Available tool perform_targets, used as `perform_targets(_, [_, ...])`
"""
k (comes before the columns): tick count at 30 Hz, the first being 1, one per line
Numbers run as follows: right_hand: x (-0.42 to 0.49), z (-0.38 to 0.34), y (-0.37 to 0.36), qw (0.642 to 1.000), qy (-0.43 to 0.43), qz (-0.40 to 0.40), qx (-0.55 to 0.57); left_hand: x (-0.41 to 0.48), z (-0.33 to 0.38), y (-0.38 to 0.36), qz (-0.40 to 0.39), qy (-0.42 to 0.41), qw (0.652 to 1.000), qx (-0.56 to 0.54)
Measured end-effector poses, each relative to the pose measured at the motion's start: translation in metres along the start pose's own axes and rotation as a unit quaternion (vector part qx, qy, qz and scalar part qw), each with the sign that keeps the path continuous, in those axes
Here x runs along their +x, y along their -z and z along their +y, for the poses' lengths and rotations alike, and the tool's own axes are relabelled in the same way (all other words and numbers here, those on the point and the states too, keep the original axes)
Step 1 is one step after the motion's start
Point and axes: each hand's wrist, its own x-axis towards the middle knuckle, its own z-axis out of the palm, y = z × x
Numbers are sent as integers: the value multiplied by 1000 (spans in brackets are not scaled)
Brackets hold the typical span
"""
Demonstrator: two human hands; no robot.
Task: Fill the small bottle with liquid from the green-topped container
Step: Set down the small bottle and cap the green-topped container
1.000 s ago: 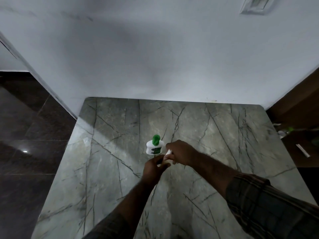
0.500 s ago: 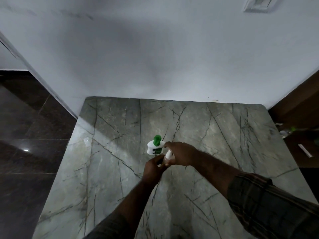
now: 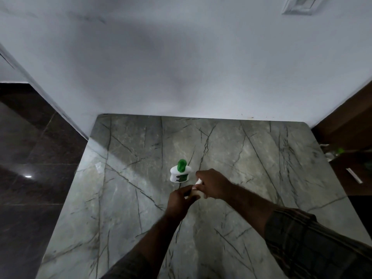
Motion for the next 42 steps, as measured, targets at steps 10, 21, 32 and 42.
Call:
perform_targets(10, [-21, 27, -48, 957, -150, 127, 212, 0, 5, -20, 1, 13, 1000, -14])
perform_targets(21, [-27, 70, -29, 954, -133, 233, 130, 11, 2, -51, -44, 74, 996, 11])
perform_targets(32, [-6, 126, -22, 962, -171, 205, 60, 3, -22, -41, -30, 151, 988, -15])
perform_targets(42, [3, 136, -19, 961, -187, 198, 48, 2, -22, -39, -37, 156, 987, -9])
